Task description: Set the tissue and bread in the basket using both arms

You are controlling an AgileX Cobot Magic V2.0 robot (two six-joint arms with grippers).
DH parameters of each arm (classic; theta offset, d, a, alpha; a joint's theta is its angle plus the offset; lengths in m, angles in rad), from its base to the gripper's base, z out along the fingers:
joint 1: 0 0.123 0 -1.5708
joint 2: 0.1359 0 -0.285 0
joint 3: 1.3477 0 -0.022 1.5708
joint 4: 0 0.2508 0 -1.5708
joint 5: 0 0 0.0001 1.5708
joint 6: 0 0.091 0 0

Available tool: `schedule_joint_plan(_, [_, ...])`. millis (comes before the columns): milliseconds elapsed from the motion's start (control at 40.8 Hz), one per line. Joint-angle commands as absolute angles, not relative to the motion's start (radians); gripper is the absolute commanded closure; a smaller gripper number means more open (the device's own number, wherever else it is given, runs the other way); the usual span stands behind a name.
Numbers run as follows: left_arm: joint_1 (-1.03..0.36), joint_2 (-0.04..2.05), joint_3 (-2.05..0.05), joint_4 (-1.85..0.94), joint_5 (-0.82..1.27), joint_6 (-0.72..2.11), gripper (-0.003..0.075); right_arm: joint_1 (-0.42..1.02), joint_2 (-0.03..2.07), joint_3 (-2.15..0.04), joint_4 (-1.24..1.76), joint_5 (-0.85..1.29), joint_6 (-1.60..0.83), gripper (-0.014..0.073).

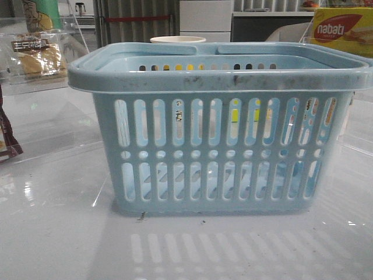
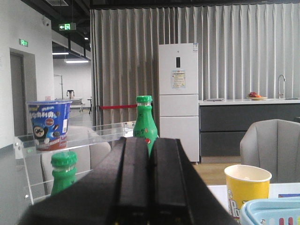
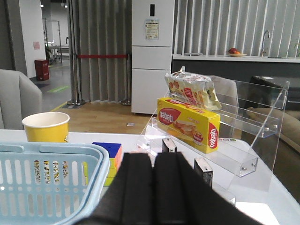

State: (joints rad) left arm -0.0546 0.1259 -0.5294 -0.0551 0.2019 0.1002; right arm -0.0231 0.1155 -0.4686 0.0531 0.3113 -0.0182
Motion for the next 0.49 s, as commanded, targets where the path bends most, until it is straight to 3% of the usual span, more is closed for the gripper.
schedule_joint_plan(0, [-0.064,0.228,-0.655,-0.065,0.237,0.096,0.0628,-0.026,0.208,-0.585,0.054,0.325,-0.022,0.0536])
schedule_joint_plan(172, [-0.064,0.372,-0.760,-0.065,0.435,0.096,0.0628,-0.026,0.338,-0.682,0.054,0.488,-0.022,0.0536])
schedule_joint_plan(466, [-0.064,0.554,-0.740,-0.065,0.549,0.096,0.0628,-0.026,0.507,-0.685,0.054,0.612,-0.022,0.0536])
